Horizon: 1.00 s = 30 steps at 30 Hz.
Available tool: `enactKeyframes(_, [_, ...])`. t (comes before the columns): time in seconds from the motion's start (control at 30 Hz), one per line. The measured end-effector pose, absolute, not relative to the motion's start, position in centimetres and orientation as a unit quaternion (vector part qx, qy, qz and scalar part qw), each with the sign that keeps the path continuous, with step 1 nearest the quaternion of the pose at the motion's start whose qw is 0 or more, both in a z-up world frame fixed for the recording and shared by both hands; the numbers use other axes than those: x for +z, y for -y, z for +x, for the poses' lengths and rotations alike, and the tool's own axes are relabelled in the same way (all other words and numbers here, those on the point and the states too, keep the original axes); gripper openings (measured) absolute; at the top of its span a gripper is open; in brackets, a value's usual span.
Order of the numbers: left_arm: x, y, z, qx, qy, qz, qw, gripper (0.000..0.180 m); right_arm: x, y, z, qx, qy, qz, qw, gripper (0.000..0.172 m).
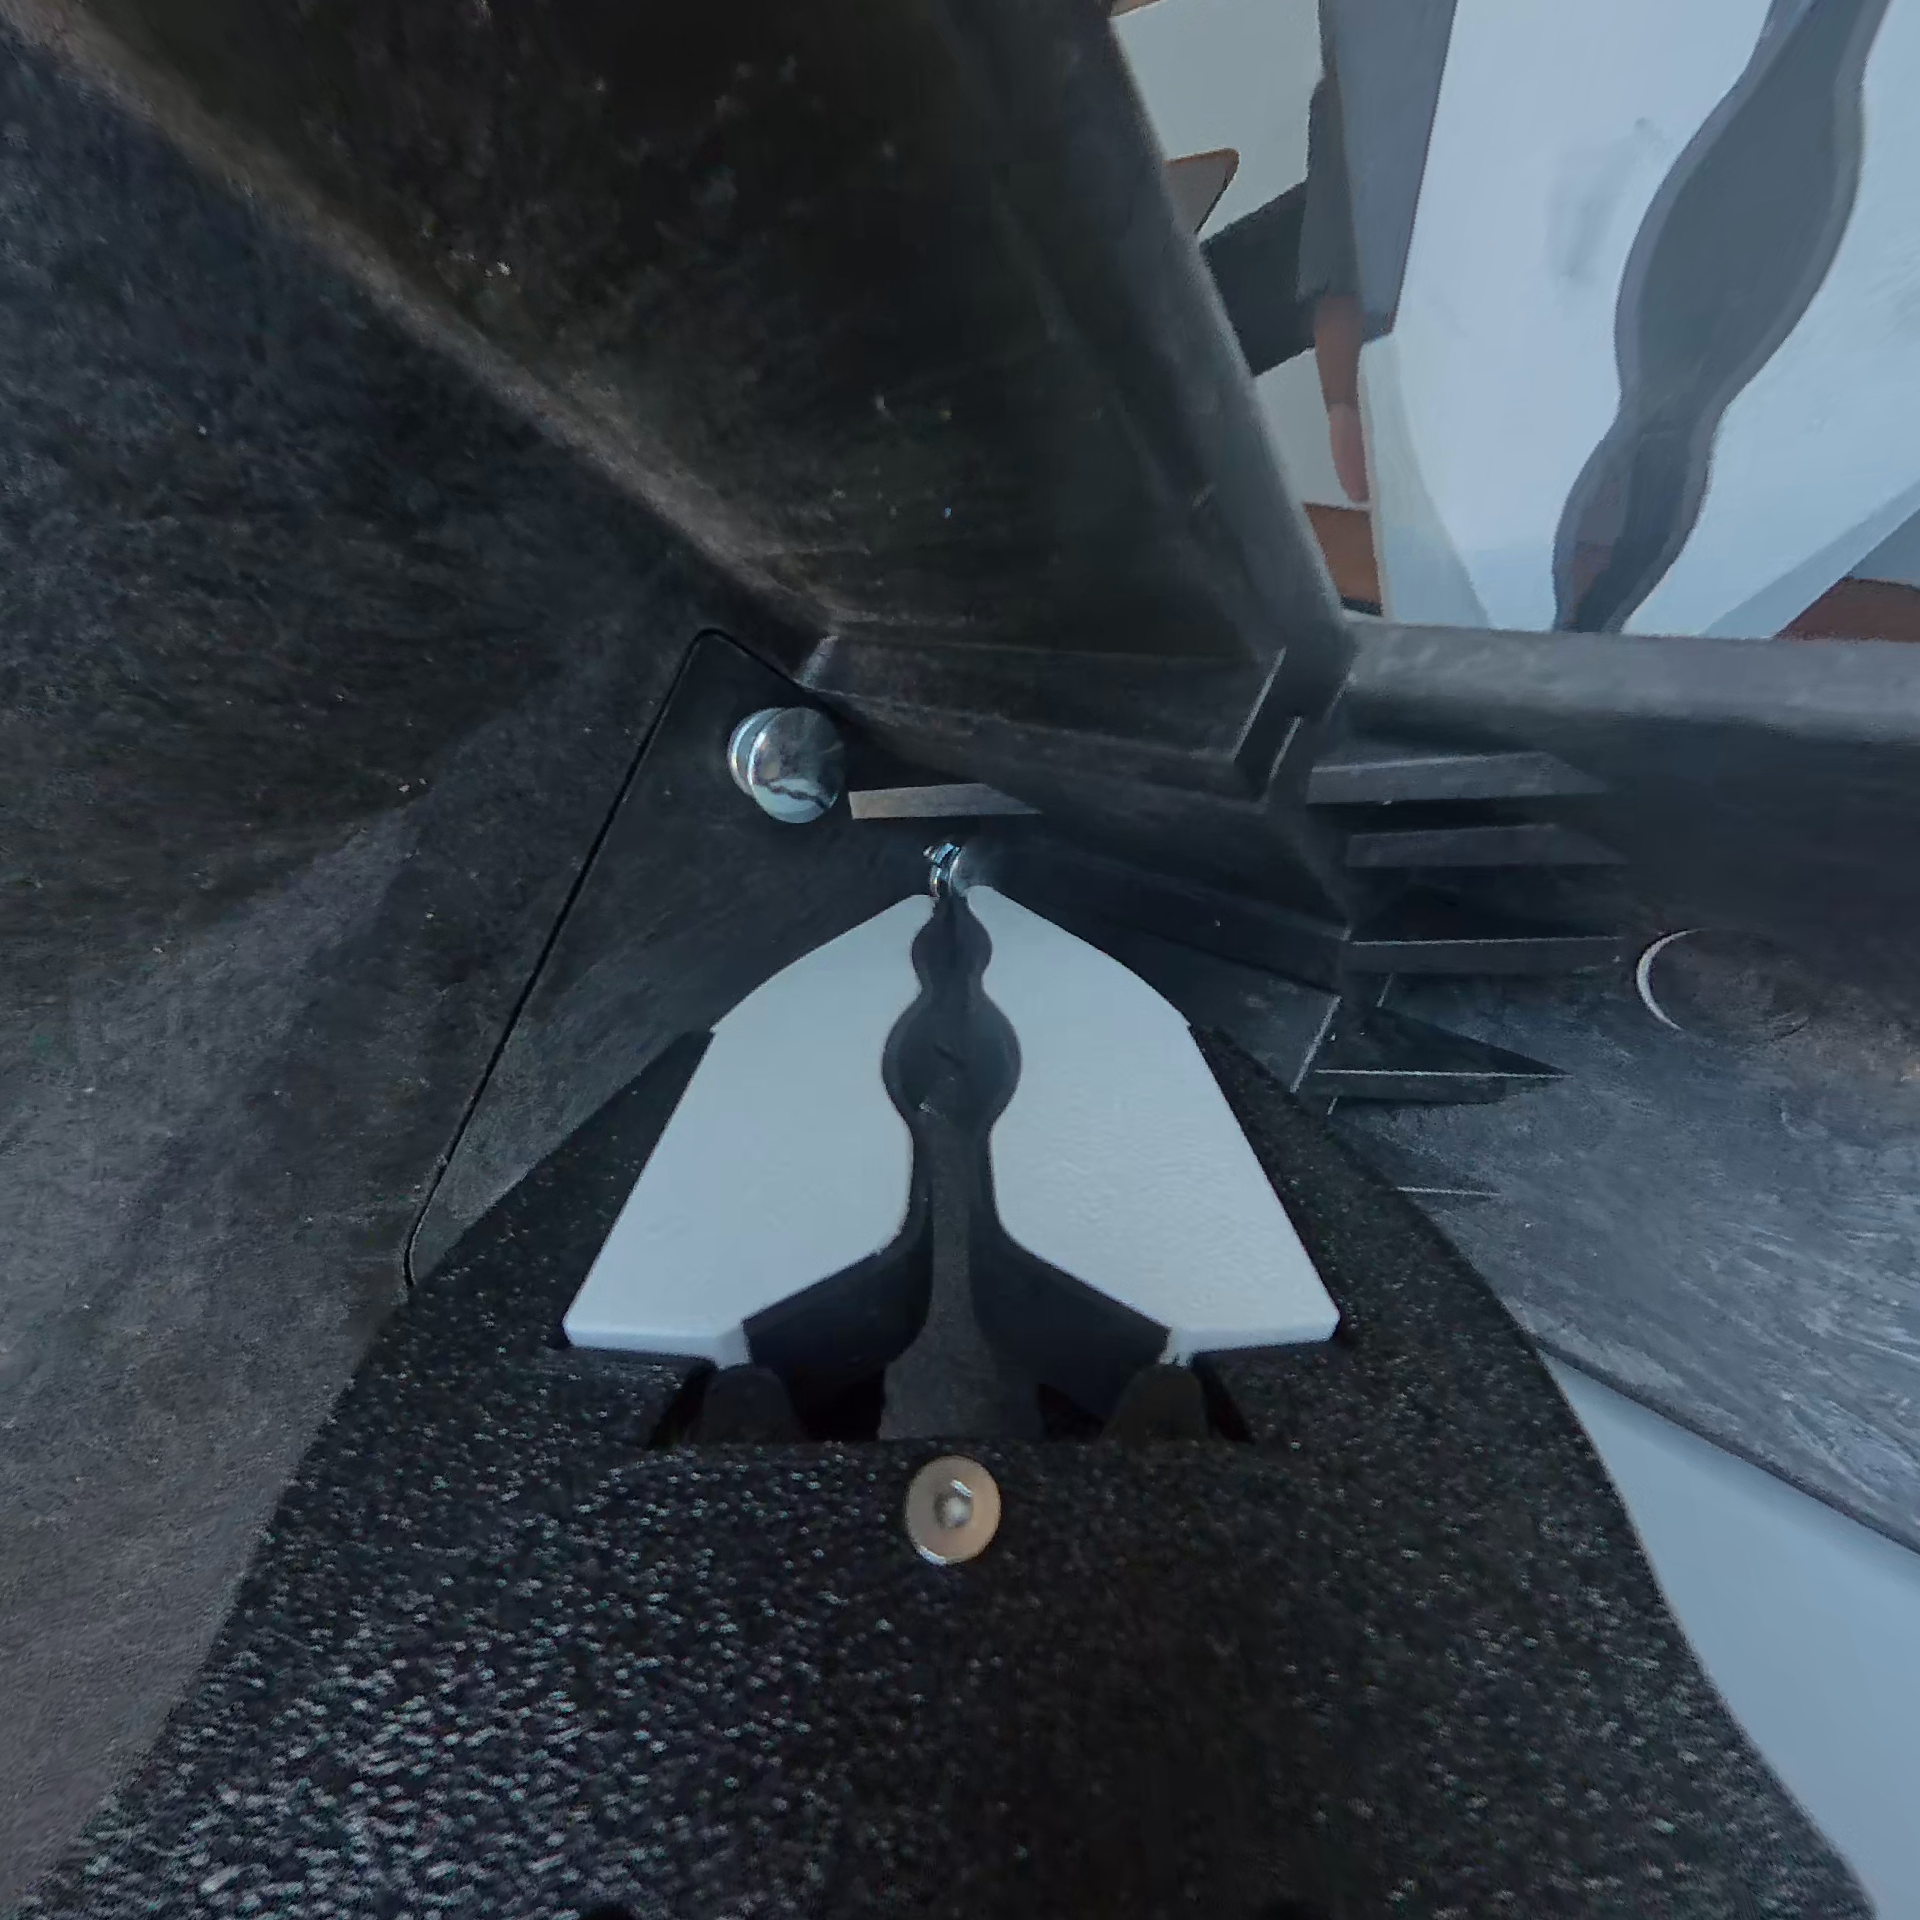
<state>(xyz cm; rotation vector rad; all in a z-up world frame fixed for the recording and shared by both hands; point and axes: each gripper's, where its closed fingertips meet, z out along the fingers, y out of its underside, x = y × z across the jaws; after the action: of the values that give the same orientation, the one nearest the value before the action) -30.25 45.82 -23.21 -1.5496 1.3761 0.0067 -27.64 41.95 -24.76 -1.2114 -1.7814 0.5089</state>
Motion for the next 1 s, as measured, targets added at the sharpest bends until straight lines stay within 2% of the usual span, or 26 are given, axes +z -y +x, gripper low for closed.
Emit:
enactKeyframes(0.3, [-23.2, -45.8, -30.2, 0.003, -0.569, -0.644, 0.511, 0.000, -23.4, -44.4, -26.0, 0.248, 0.670, -0.534, 0.453, 0.013])
enactKeyframes(0.6, [-23.2, -45.7, -30.2, 0.000, -0.568, -0.644, 0.513, 0.000, -19.9, -47.2, -25.5, 0.377, 0.580, -0.562, 0.453, 0.028])
enactKeyframes(0.77, [-23.2, -45.8, -30.2, 0.000, -0.568, -0.644, 0.513, 0.000, -19.9, -47.6, -26.1, 0.412, 0.557, -0.572, 0.438, 0.040])
enactKeyframes(1.0, [-23.2, -45.8, -30.2, 0.002, -0.568, -0.643, 0.513, 0.000, -19.9, -47.5, -26.6, 0.405, 0.544, -0.579, 0.453, 0.046])
